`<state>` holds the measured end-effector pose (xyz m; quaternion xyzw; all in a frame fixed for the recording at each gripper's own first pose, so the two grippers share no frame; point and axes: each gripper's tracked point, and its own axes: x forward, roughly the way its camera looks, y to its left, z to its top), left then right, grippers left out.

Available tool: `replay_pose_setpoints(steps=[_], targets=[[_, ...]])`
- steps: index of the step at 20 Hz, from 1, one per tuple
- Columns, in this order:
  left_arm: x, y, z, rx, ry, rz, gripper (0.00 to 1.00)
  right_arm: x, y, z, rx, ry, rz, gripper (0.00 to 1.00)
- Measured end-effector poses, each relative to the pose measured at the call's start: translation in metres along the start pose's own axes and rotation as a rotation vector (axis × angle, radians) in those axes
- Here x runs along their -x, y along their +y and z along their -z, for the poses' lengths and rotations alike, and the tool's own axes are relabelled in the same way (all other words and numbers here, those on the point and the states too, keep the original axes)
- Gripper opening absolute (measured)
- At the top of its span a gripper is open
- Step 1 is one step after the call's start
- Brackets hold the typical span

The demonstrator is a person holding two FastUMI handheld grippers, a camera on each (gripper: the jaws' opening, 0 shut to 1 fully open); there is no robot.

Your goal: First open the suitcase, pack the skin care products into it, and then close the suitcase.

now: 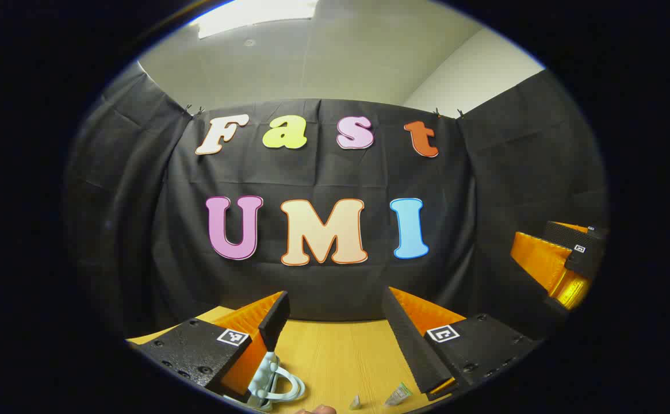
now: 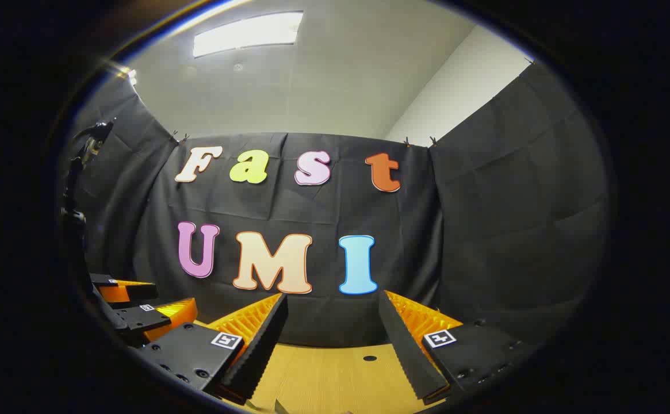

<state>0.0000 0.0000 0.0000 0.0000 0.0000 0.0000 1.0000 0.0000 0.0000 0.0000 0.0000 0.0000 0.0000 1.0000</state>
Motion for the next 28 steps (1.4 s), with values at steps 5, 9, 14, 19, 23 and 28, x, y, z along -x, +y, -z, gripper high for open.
replay_pose_setpoints(steps=[5,9,14,19,23,28], targets=[[-0.009,0.003,0.014,0.0,0.02,-0.087,0.96,-0.02,-0.006,0.02,-0.003,0.002,-0.088,0.98],[-0.008,0.016,0.044,-0.015,0.098,-0.18,0.96,-0.032,-0.013,0.037,-0.034,0.002,-0.139,0.98],[-0.009,0.026,0.115,-0.07,0.252,-0.153,1.0,-0.042,-0.028,0.062,-0.062,0.066,-0.093,0.98],[-0.001,0.047,0.204,0.005,0.549,-0.122,0.95,-0.049,-0.023,0.078,-0.018,0.091,-0.036,0.98],[-0.001,0.063,0.251,0.059,0.709,-0.098,0.96,-0.053,-0.021,0.095,0.013,0.147,0.018,0.98],[0.002,0.064,0.29,0.045,0.878,-0.05,0.98,-0.052,-0.019,0.113,0.084,0.207,0.065,0.99]])
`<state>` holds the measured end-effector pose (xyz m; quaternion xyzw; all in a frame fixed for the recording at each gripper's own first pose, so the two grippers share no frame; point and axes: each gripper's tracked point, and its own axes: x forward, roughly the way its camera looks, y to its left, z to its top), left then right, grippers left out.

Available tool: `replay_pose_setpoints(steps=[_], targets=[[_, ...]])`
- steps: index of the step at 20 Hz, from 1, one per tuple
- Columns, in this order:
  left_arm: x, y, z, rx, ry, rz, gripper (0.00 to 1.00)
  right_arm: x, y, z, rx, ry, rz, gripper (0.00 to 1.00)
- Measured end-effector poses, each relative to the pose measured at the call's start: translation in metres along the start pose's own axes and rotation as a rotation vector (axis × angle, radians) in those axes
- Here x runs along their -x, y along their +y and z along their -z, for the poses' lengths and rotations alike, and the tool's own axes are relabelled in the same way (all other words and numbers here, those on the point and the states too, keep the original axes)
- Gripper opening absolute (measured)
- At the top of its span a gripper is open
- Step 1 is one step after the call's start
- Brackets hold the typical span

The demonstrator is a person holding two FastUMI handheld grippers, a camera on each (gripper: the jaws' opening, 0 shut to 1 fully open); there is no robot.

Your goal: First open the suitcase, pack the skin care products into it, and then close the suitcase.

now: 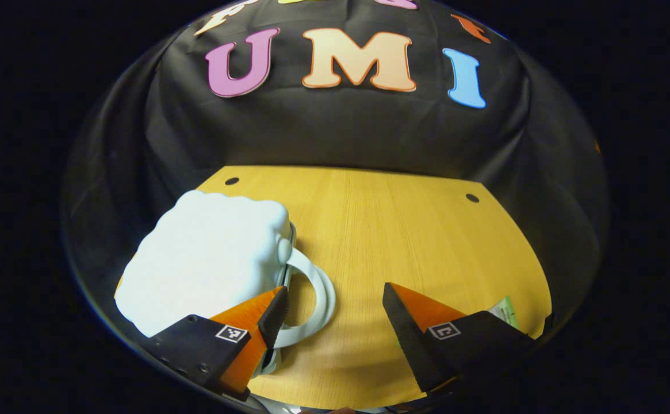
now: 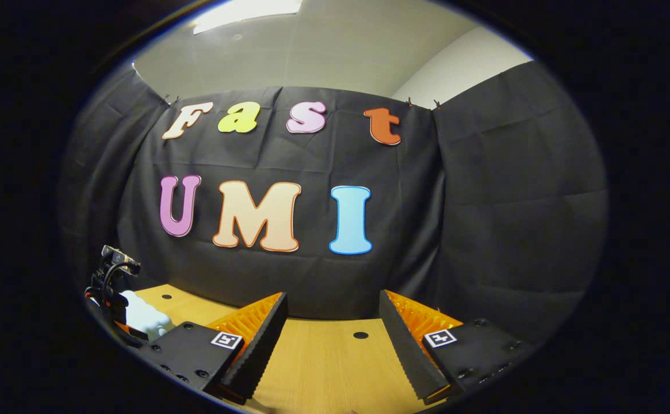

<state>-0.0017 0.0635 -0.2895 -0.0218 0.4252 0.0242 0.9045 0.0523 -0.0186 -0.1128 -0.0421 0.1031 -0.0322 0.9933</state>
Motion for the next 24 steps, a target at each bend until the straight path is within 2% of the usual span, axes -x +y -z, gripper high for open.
replay_pose_setpoints(steps=[3,6,8,9,14,16,17,18,19,20,23,24], targets=[[-0.019,0.002,0.01,-0.016,0.072,0.0,1.0,0.001,0.005,0.004,0.056,0.02,-0.001,0.98],[-0.032,-0.003,0.022,0.039,0.15,0.047,0.98,0.003,0.003,-0.004,0.095,0.007,0.017,0.99],[-0.039,-0.005,0.03,0.06,0.207,0.069,0.94,0.005,0.007,-0.008,0.1,-0.007,0.02,0.98],[-0.043,-0.004,0.033,0.07,0.226,0.068,0.88,0.006,0.007,-0.009,0.105,-0.011,0.025,0.99],[-0.062,-0.004,0.034,0.038,0.268,0.072,0.82,0.009,0.005,-0.002,0.12,0.005,0.036,0.98],[-0.066,0.005,0.038,0.02,0.294,0.045,0.66,0.01,0.004,-0.001,0.107,0.01,0.033,0.99],[-0.068,0.007,0.039,0.022,0.3,0.041,0.49,0.01,0.002,-0.002,0.103,0.008,0.038,0.99],[-0.07,0.01,0.042,0.034,0.308,0.037,0.41,0.01,0.0,-0.001,0.104,0.006,0.043,0.99],[-0.069,0.013,0.043,0.039,0.317,0.034,0.22,0.011,-0.001,-0.002,0.106,0.005,0.048,0.99],[-0.069,0.014,0.043,0.041,0.322,0.034,0.23,0.011,-0.002,-0.001,0.105,0.005,0.05,0.99],[-0.068,0.014,0.042,0.003,0.322,0.044,0.06,0.011,-0.001,0.003,0.088,0.009,0.047,0.99],[-0.067,0.014,0.042,-0.002,0.326,0.043,0.06,0.011,-0.002,0.004,0.084,0.008,0.046,0.99]])
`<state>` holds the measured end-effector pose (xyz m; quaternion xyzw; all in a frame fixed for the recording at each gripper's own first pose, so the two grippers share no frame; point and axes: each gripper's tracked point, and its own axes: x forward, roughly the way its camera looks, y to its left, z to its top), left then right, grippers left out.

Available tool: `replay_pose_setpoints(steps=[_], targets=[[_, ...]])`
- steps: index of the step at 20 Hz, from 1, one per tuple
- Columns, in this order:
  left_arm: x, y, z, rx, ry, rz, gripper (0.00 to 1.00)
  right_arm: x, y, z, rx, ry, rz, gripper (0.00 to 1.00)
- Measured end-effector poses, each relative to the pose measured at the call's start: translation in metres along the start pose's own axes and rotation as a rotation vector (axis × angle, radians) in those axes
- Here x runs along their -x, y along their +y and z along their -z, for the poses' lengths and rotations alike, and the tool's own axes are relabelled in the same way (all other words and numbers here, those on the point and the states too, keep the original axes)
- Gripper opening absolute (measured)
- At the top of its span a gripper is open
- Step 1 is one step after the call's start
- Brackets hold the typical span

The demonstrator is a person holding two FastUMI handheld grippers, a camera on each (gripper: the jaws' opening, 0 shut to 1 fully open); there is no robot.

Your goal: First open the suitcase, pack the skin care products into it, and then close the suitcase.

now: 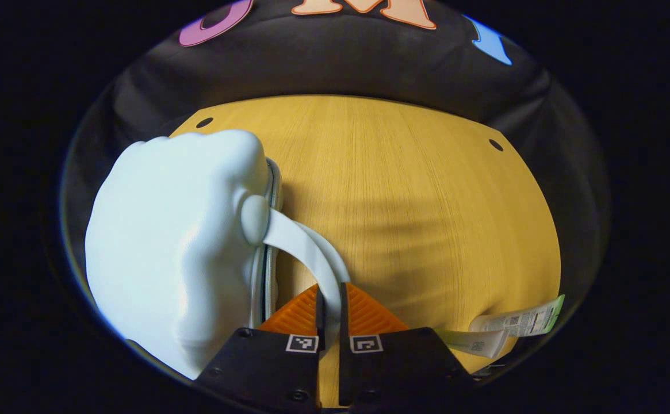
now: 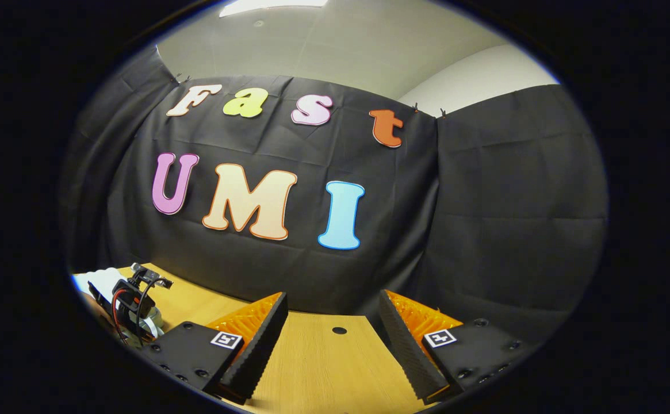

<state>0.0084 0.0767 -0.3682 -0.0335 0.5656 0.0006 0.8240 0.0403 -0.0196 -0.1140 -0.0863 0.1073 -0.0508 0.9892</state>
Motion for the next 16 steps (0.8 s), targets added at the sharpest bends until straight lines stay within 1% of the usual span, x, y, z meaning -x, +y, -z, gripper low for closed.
replay_pose_setpoints(steps=[2,3,6,10,16], targets=[[0.001,-0.001,0.0,-0.008,0.005,-0.009,0.04,0.0,0.002,-0.001,-0.01,-0.005,-0.003,0.99],[0.003,-0.002,-0.001,-0.025,0.003,-0.01,0.02,0.001,0.003,-0.002,-0.014,-0.009,-0.004,0.99],[0.012,-0.004,-0.009,-0.078,-0.023,-0.029,0.0,0.004,0.004,0.0,-0.023,-0.013,-0.012,0.99],[0.032,-0.007,-0.022,-0.083,-0.055,-0.012,0.0,0.003,0.01,0.003,-0.051,-0.009,-0.032,0.99],[0.067,-0.011,-0.038,-0.095,-0.102,-0.013,0.0,0.003,0.021,-0.001,-0.078,-0.031,-0.065,0.99]])
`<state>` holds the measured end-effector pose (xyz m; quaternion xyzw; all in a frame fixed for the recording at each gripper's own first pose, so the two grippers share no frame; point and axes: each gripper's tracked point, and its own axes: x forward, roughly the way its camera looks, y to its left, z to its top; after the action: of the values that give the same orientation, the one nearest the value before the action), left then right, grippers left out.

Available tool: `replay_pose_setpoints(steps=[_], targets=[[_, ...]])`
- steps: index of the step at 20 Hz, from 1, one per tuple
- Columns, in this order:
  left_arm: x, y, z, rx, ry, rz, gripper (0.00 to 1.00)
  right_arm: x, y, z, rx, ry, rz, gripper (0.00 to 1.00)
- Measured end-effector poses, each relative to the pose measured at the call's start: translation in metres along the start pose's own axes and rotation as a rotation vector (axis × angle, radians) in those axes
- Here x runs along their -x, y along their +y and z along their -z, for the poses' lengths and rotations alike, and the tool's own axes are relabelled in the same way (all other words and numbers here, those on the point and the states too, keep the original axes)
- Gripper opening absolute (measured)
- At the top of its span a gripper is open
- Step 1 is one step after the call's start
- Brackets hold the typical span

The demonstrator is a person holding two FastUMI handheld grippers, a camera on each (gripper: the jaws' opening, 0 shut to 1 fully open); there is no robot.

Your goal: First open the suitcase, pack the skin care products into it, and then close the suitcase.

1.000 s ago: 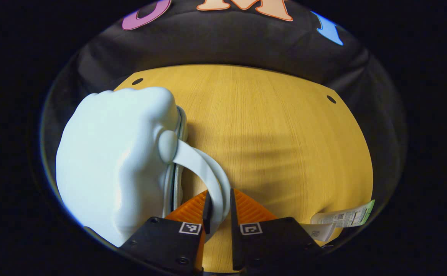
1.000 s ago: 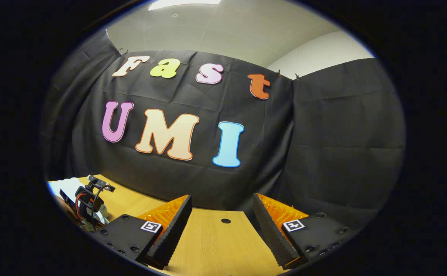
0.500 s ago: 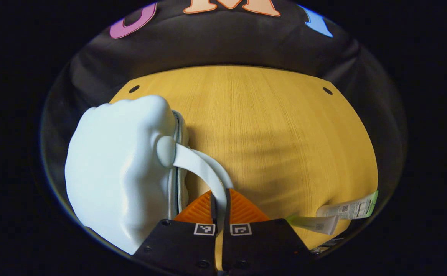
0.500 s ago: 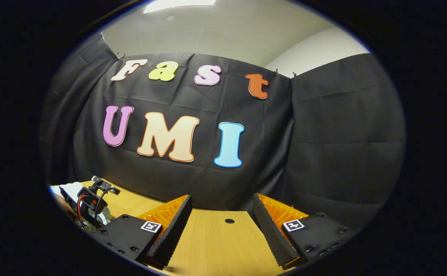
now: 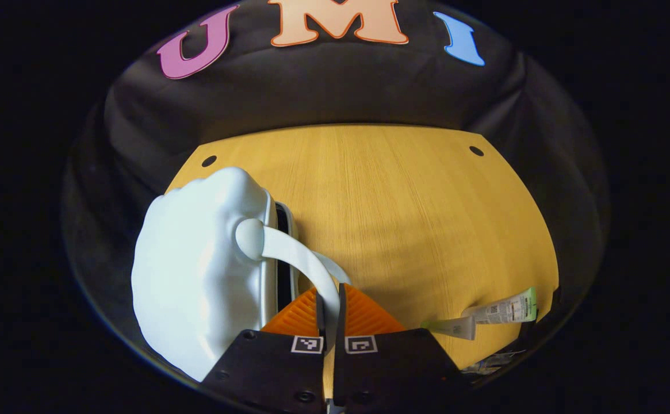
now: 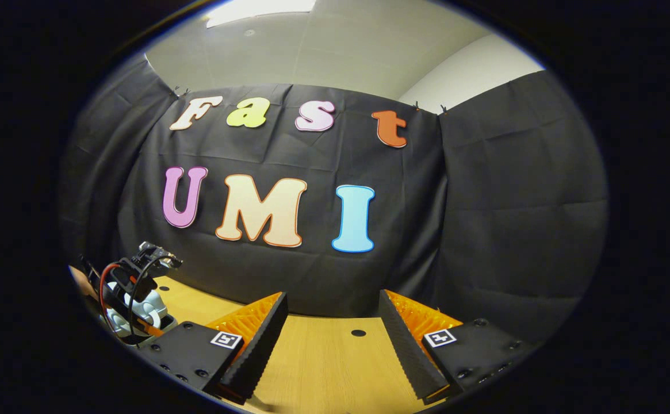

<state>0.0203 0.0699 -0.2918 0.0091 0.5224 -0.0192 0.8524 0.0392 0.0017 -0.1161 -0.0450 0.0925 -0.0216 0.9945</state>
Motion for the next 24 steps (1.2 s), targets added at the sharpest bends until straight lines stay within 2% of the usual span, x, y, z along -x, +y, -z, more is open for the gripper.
replay_pose_setpoints(steps=[8,13,18,24], targets=[[0.037,0.009,-0.026,0.004,-0.074,-0.019,0.0,-0.004,0.019,-0.002,-0.046,-0.009,-0.042,0.99],[0.055,0.032,-0.044,0.004,-0.126,-0.045,0.0,-0.009,0.034,-0.005,-0.072,-0.021,-0.07,0.99],[0.091,0.083,-0.065,0.016,-0.182,-0.098,0.0,-0.015,0.049,-0.003,-0.08,-0.016,-0.093,0.99],[0.115,0.154,-0.076,-0.005,-0.233,-0.214,0.0,-0.024,0.067,-0.001,-0.087,-0.007,-0.093,0.98]])
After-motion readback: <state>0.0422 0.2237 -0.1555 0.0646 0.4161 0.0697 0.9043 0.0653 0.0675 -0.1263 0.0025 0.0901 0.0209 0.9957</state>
